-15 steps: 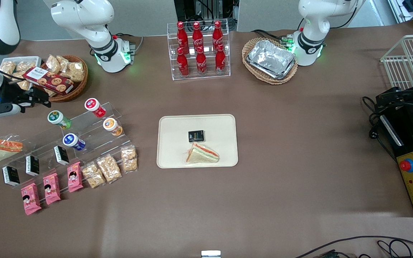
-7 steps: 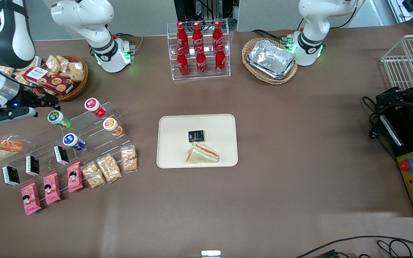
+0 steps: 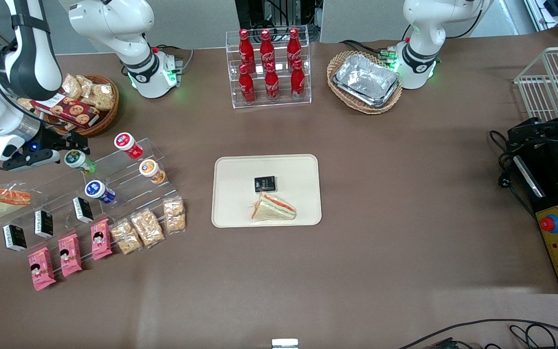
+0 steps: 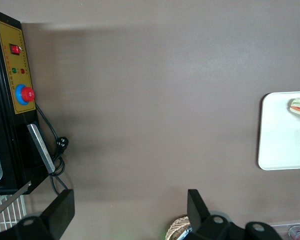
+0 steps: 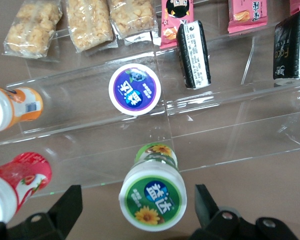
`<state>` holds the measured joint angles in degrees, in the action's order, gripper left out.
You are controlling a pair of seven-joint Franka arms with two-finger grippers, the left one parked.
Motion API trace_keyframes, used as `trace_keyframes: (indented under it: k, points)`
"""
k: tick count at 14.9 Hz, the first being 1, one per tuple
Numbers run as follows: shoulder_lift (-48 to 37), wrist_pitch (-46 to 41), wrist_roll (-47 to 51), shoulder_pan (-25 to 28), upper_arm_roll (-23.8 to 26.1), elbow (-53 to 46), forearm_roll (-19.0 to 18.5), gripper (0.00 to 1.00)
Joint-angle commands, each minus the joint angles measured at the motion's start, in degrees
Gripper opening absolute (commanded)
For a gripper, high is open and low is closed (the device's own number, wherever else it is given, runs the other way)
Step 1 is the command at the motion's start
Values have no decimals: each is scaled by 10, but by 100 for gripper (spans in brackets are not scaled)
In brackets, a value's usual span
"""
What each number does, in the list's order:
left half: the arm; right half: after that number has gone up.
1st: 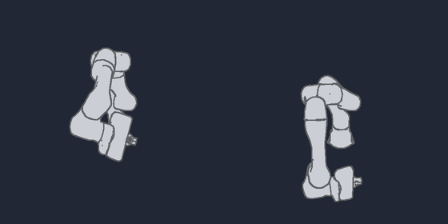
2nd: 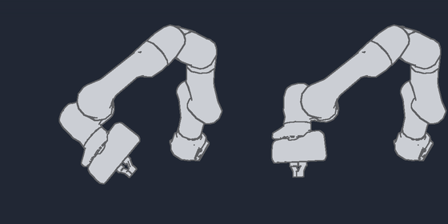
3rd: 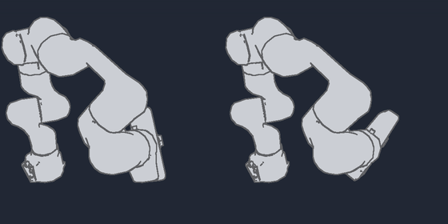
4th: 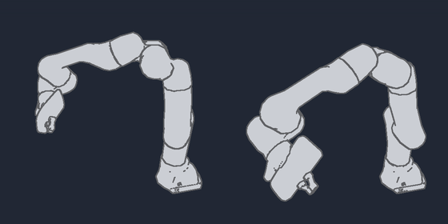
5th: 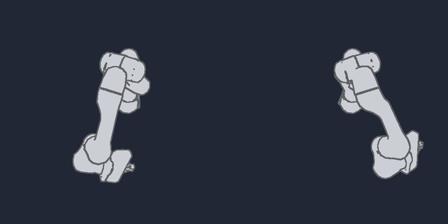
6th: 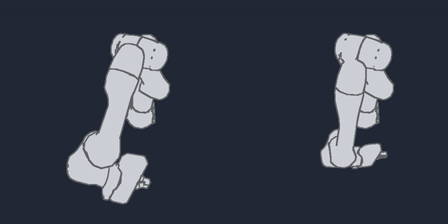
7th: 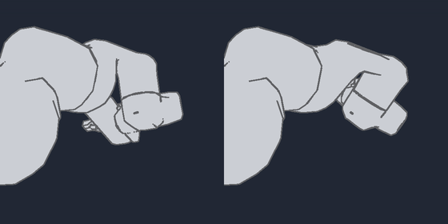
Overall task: Place green gum on tray
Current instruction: 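Lower the right gripper and close it around the green gum bottle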
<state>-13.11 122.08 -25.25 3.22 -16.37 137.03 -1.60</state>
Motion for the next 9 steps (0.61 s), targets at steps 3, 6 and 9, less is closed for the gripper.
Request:
trace_keyframes:
  k: [3, 6, 9]
  points:
    - [30, 47, -26, -15, -2, 7, -12, 98]
    - [36, 54, -28, -19, -2, 6, -12, 70]
    - [39, 50, -28, -19, -2, 3, -12, 39]
